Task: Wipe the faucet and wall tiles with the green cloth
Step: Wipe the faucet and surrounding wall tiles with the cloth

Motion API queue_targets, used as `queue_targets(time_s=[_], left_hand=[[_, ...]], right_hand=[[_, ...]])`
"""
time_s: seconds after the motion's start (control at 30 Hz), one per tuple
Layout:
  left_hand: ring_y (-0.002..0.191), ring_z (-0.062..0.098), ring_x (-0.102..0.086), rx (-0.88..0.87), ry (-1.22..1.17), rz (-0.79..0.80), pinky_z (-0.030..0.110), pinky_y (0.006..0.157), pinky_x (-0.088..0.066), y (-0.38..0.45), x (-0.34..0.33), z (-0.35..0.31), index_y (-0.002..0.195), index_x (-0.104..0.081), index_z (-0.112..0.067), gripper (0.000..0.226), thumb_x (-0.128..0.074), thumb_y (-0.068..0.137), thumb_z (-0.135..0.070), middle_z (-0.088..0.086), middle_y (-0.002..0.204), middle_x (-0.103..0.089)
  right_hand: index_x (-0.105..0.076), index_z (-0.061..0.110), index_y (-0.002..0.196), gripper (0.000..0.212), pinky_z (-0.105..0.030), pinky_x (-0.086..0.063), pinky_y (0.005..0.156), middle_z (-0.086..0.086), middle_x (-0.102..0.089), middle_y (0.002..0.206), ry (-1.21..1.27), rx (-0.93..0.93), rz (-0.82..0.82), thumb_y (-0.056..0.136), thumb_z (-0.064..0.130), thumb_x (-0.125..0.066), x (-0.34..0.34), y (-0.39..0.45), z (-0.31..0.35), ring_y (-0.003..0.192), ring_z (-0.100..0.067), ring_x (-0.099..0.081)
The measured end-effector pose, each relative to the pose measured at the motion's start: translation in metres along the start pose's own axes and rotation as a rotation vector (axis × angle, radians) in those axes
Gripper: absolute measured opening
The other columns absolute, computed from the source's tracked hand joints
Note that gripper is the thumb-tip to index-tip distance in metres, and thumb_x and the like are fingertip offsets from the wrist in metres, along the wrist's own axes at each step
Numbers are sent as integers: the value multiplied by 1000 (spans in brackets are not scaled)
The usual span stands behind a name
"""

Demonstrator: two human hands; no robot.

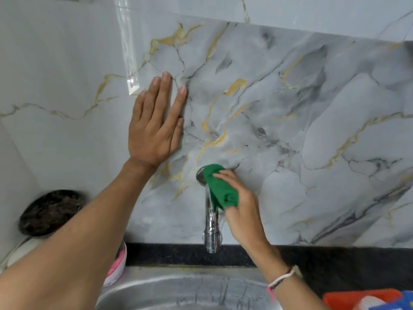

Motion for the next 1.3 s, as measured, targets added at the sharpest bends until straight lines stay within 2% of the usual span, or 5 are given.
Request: queue_targets(time_s=[0.13, 0.4, 0.93, 1.1, 1.3], left_hand=[[159, 32, -28, -2, 15, 2, 46, 129, -31, -2, -1, -1, 164, -34, -15, 60, -36, 106, -30, 20, 167, -35], [159, 33, -28, -14, 32, -31, 46, 130, -27, -2, -3, 0, 164, -35, -14, 61, -33, 106, -33, 18, 168, -28], [162, 29, -19, -11, 94, -9, 46, 129, -26, -4, -5, 0, 162, -39, -15, 72, -47, 101, -52, 19, 167, -31], [162, 28, -16, 3, 93, -1, 46, 130, -24, -5, -4, 0, 163, -37, -16, 73, -48, 101, -53, 18, 168, -30], [159, 32, -28, -11, 108, -14, 44, 132, -19, -3, -4, 0, 163, -38, -16, 71, -45, 102, -53, 18, 167, -30]], right_hand=[[-71, 11, 113, 51, -37, -62, 65, -9, -82, 89, 686, -612, -137, 74, -18, -55, -2, -11, -43, 82, -30, -77], [-76, 2, 113, 43, -61, -57, 88, -29, -71, 121, 1398, -984, 127, 81, 23, -57, -38, -14, -49, 109, -49, -69], [-75, 26, 87, 22, -24, -57, 54, 4, -79, 80, 690, -400, -422, 78, 31, -56, 23, -3, 9, 78, -26, -73], [-44, 28, 145, 72, -35, -42, 114, 5, -41, 151, -669, 164, 4, 81, 58, -50, -11, -3, 44, 138, -15, -38], [-59, 31, 126, 80, -49, -46, 106, 1, -43, 140, -771, 66, -15, 79, 88, -28, -34, 6, 48, 131, -24, -41]])
Point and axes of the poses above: each hand's wrist, its own y-axis towards the middle knuckle, its own x-axis out of the back of the hand, z = x × y, the point moved 1 cm from there along y, towards the middle knuckle
